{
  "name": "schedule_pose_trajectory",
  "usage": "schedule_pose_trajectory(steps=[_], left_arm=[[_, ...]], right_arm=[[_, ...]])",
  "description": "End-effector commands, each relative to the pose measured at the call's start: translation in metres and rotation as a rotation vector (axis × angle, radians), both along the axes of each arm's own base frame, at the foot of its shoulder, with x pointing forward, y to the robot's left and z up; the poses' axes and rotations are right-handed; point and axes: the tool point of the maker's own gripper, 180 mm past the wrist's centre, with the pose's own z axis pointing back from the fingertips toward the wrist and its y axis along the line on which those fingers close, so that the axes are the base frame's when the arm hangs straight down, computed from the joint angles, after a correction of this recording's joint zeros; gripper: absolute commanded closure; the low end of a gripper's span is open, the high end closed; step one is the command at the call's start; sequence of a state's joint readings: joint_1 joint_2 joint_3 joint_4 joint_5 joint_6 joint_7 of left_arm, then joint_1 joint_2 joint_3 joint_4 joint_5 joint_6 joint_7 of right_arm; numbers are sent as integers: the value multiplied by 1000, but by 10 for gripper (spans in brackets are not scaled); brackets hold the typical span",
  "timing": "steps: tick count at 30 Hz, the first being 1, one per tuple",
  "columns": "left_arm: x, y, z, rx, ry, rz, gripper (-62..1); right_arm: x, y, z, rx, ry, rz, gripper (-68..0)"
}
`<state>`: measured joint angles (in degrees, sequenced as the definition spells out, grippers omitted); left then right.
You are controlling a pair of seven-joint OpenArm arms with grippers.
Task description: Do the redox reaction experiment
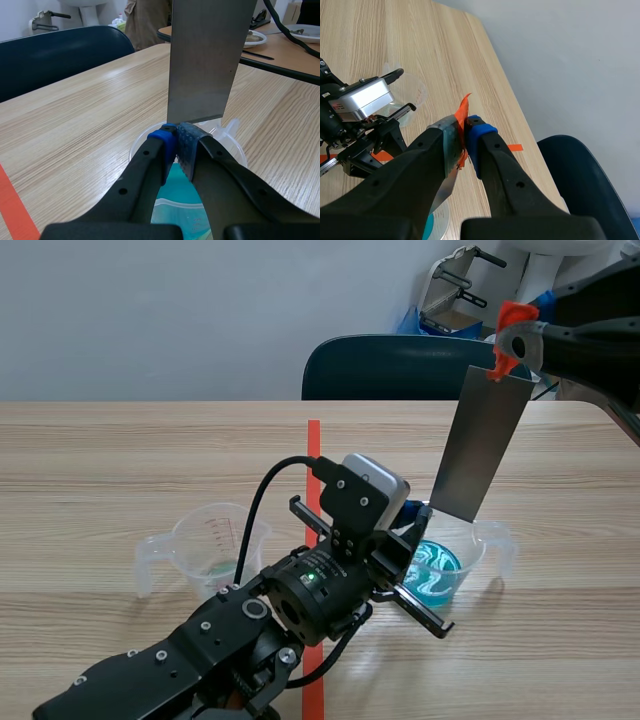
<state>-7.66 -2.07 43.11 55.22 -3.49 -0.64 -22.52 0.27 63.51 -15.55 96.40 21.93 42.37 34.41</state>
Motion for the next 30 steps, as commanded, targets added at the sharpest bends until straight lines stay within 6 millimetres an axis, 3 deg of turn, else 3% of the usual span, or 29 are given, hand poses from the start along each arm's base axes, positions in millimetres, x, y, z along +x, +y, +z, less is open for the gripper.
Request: schedule_pose_trajectory(steps=[1,16,30], left_arm=[[6,-2,8,-18,-20,4,-18],[0,6,4,-14,-22,3,-18],[-58,43,18,5,-29,-44,-18]], right_arm=[[0,0,11,18,-21,12,-8],[0,0,11,19,-21,12,-8],[0,0,11,19,-21,12,-8]])
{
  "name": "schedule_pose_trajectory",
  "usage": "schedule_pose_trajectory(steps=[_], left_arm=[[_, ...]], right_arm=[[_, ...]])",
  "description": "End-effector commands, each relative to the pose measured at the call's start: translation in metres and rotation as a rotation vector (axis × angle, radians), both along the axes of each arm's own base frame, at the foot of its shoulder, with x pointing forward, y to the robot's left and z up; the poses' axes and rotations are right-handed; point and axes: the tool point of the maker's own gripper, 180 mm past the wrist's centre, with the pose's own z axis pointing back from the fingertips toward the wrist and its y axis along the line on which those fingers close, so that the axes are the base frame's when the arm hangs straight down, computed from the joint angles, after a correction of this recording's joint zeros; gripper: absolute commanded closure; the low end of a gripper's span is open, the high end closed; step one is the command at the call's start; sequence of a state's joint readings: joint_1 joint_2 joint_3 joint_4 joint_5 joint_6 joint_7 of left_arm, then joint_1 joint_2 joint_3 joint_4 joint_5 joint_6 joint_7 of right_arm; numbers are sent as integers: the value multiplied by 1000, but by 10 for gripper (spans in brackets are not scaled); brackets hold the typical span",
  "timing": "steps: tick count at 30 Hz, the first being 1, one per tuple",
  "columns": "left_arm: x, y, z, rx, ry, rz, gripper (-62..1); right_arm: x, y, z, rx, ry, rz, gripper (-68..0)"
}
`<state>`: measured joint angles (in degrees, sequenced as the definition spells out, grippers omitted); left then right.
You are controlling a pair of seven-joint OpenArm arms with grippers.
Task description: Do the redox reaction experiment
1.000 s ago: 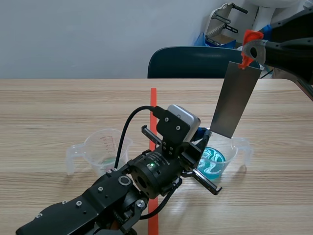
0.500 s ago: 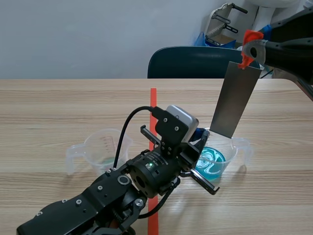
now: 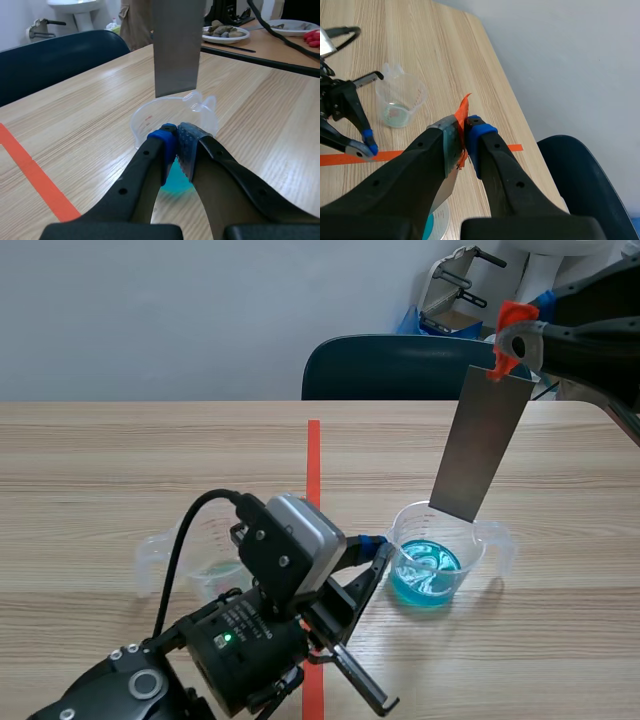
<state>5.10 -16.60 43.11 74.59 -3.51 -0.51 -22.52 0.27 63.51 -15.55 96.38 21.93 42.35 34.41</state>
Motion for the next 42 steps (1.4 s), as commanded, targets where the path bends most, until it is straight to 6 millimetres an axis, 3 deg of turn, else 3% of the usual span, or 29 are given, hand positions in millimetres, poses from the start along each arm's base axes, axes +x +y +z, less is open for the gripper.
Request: schedule_pose_trajectory(steps=[1,12,23,26,42], left_arm=[[-5,1,5,-18,-2,-1,-18],[-36,19,15,1,4,-1,-32],[-40,26,7,35,17,-11,-530],[-38,28,7,13,38,5,-612],[-32,33,9,-22,66,38,-623]], right_arm=[[0,0,11,19,-21,12,-8],[0,0,11,20,-21,12,-8],[0,0,12,22,-22,14,-8],[0,0,12,22,-22,14,-8],[-1,0,12,26,-23,16,-8]])
